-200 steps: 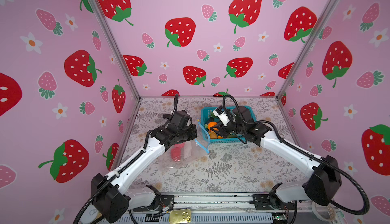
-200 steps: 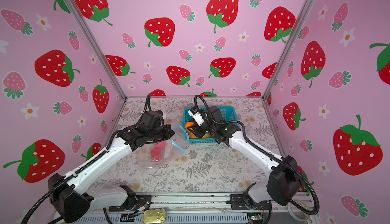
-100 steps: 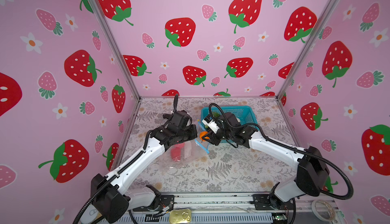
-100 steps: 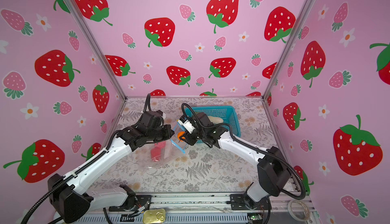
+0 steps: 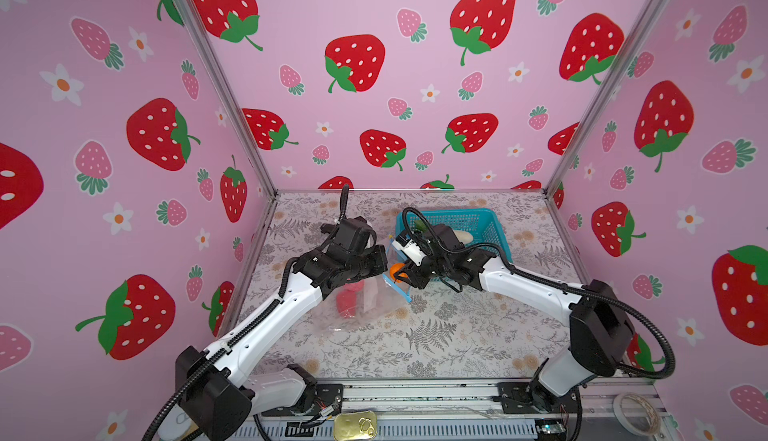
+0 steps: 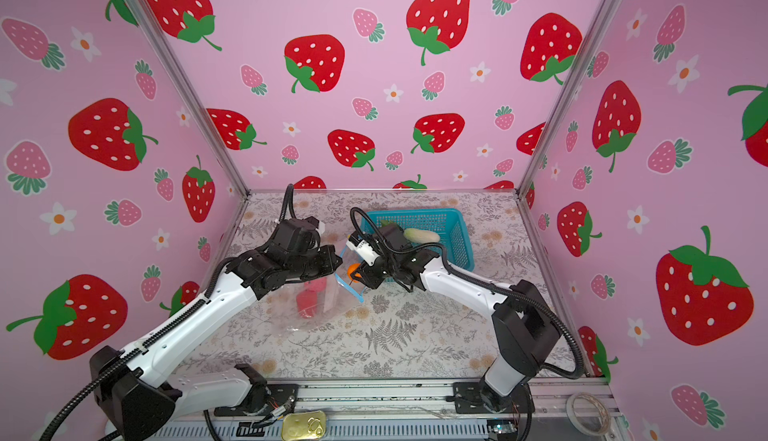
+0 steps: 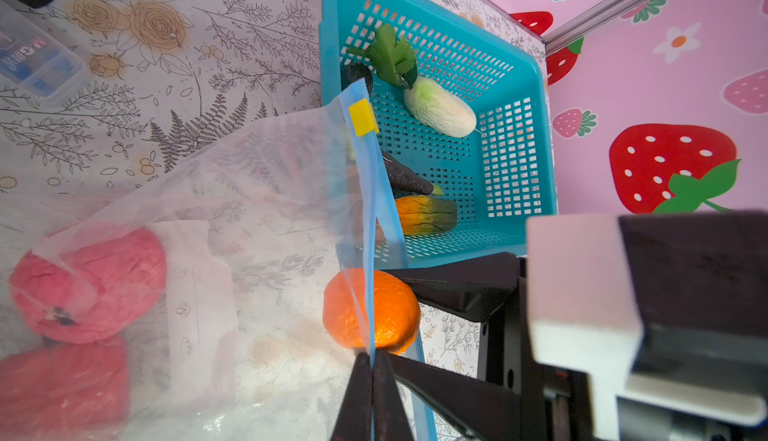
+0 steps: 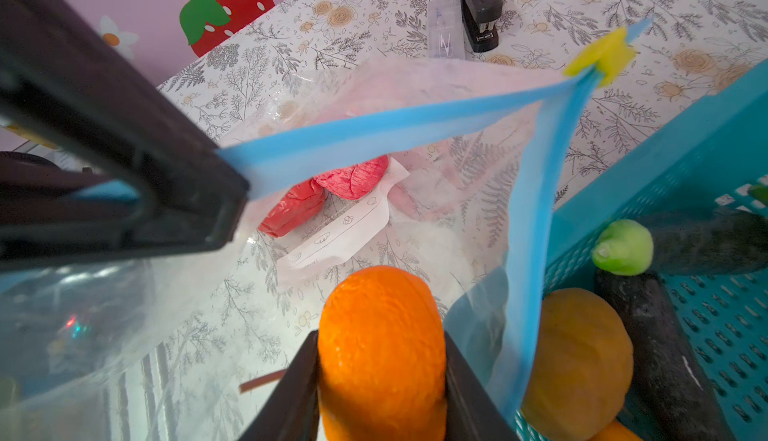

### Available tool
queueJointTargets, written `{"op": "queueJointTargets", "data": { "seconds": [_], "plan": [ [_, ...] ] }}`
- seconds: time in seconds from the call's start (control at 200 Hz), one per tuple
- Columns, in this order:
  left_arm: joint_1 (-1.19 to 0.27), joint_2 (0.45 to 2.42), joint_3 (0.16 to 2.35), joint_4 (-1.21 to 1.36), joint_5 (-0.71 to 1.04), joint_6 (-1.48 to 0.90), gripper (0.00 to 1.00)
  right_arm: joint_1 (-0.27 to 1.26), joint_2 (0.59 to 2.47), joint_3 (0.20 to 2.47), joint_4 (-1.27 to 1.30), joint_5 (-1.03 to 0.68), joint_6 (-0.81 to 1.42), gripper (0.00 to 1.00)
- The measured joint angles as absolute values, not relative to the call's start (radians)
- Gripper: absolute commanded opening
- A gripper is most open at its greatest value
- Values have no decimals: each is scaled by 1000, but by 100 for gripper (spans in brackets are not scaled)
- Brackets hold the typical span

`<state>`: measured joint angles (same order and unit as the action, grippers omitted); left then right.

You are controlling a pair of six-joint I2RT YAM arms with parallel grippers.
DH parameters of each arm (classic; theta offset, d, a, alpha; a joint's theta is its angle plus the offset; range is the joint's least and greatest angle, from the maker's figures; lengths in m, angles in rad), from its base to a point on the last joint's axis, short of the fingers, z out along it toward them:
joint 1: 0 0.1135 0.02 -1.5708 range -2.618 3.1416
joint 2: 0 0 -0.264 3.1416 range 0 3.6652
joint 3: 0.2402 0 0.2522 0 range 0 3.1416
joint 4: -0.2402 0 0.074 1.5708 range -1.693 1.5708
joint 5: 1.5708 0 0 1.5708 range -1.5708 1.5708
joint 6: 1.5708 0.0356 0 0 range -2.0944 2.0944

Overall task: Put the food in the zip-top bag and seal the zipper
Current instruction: 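Open the right gripper to drop the orange into the bag, then move the right gripper back over the white radish in the basket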

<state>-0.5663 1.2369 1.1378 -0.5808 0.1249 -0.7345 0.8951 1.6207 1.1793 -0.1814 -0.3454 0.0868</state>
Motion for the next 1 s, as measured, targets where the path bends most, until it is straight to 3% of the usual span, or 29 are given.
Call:
{"op": "queueJointTargets", "data": {
  "seconds": [0.185, 0.3, 0.755, 1.0],
  "plan": [
    [-566, 1237, 1138, -581, 125, -735, 2, 899, 1627, 1190, -181, -334, 84, 56],
    [-565, 1237, 1138, -580, 125, -735, 2, 903, 1627, 1191, -183, -325, 81, 58],
    [-564, 1237, 1138, -580, 125, -735, 2, 900, 1597, 1209, -213, -289, 47, 56],
    [-564, 1237, 1138, -579, 132, -735, 2, 847, 1520, 1209, -259, -238, -88, 57]
  ]
}}
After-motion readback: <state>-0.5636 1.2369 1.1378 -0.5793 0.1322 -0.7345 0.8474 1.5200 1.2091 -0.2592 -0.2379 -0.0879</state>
